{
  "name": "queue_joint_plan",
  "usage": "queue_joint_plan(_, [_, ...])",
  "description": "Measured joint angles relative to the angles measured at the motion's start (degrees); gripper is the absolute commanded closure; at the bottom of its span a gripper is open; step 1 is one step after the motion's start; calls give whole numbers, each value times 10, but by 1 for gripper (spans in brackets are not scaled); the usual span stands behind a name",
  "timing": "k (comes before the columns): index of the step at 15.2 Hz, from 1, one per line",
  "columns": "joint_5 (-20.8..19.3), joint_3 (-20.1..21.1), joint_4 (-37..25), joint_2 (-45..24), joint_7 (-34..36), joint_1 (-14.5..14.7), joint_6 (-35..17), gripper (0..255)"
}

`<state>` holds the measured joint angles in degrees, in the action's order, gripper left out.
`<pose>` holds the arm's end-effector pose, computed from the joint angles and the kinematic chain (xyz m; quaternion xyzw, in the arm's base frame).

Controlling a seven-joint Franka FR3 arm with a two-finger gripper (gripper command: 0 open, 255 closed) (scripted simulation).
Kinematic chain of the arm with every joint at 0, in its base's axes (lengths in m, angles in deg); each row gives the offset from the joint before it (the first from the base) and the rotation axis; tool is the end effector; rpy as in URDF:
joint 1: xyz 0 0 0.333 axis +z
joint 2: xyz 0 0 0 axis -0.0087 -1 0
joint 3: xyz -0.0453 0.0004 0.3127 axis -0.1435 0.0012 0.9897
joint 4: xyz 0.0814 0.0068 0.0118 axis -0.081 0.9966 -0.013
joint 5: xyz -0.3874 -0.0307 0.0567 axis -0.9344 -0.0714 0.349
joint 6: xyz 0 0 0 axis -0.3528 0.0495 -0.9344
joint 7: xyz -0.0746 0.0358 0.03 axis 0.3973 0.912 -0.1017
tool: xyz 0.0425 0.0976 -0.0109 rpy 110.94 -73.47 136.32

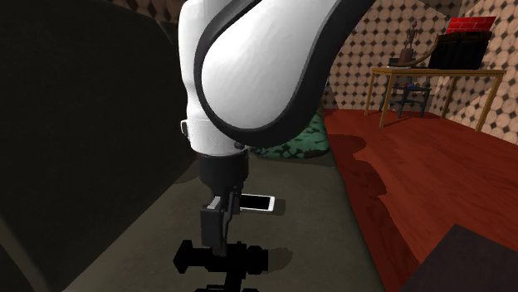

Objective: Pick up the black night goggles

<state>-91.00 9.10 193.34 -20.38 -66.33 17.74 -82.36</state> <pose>0.4486 0.2778 0.2585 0.9132 0.4075 0.0060 0.0047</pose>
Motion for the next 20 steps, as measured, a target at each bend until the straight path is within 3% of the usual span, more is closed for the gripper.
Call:
queue_joint_plan(9, [-38,-11,-14,-77,21,19,-61,0])
queue_joint_plan(10, [-39,-12,-16,-81,22,20,-63,255])
queue_joint_plan(20, [-40,-12,-17,-84,22,20,-65,255])
